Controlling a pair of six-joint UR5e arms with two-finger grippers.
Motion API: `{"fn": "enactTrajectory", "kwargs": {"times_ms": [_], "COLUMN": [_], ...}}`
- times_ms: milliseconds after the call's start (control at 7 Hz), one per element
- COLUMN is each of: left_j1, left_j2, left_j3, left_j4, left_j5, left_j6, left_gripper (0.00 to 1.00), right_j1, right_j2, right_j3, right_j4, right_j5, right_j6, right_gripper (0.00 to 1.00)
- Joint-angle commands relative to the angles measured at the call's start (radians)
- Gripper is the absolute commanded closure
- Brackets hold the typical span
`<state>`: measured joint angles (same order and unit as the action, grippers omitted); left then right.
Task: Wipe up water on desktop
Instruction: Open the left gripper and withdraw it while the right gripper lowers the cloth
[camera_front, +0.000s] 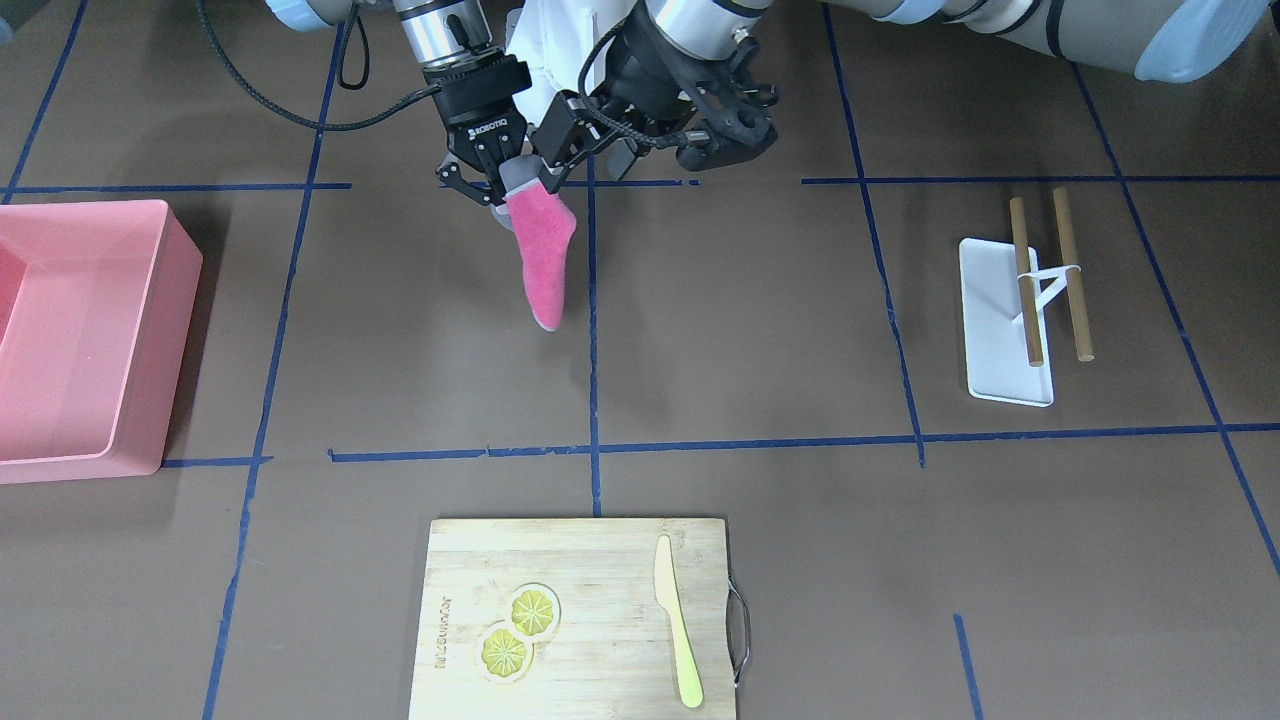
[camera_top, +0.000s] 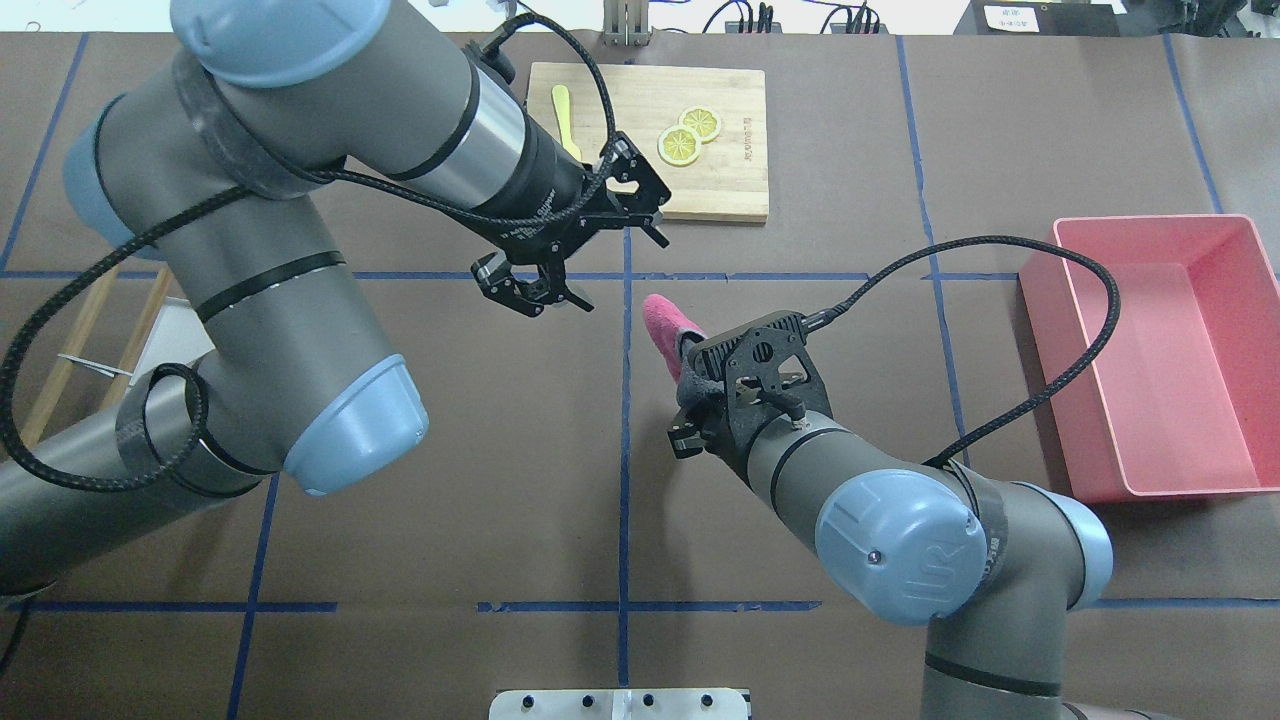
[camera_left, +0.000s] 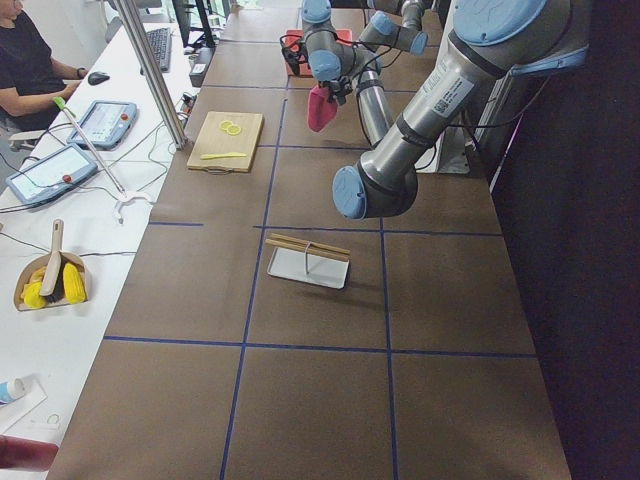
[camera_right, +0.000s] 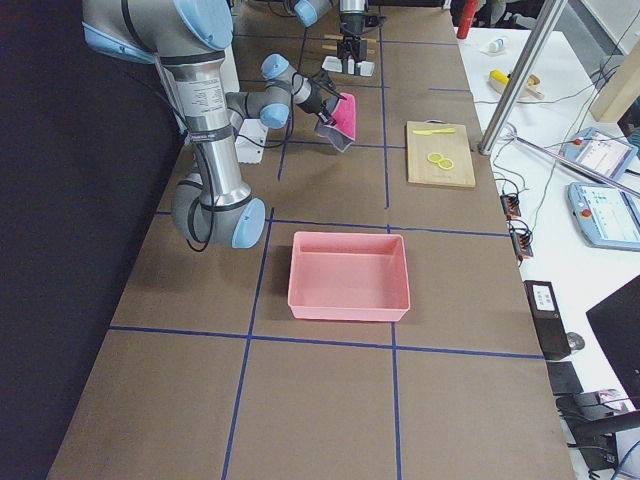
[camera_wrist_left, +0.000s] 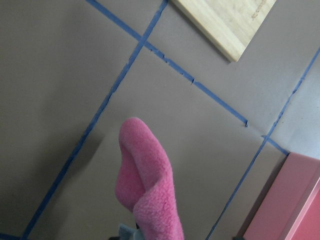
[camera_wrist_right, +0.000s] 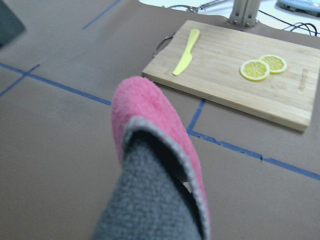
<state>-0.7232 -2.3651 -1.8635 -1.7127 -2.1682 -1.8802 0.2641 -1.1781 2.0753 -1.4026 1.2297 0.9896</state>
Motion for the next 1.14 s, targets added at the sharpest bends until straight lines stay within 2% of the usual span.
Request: {"fn": "enactTrajectory", "kwargs": {"times_ms": [0, 143, 286, 571, 714, 857, 1000], "left_j1": [-0.063, -0.082, -0.103, -0.155, -0.175, -0.205, -0.237], "left_j2": [0.070, 0.136, 0.154, 0.200, 0.237, 0.262, 0.306], "left_j3": [-0.054, -0.083, -0.085, -0.086, -0.098, -0.106, -0.126], "left_j4": [0.001, 0.001, 0.002, 0.002, 0.004, 0.007, 0.008], "left_j5": [-0.004, -0.002, -0.004, -0.008, -0.005, -0.005, -0.005], "left_j6": [0.078, 0.166, 0.206, 0.251, 0.312, 0.355, 0.386], "left_gripper": [0.17, 0.17, 0.17, 0.17, 0.17, 0.17, 0.17], "right_j1": [0.021, 0.061, 0.107, 0.180, 0.219, 0.215, 0.187], "right_j2": [-0.011, -0.044, -0.110, -0.202, -0.189, -0.104, 0.046], "right_j3": [0.075, 0.077, 0.074, 0.045, -0.030, -0.123, -0.249], "right_j4": [-0.252, -0.318, -0.363, -0.366, -0.354, -0.343, -0.343], "right_j5": [0.130, 0.239, 0.363, 0.468, 0.582, 0.605, 0.625], "right_j6": [0.098, 0.100, 0.083, -0.018, -0.049, -0.037, 0.012], "right_gripper": [1.00, 1.00, 1.00, 1.00, 1.00, 1.00, 1.00]}}
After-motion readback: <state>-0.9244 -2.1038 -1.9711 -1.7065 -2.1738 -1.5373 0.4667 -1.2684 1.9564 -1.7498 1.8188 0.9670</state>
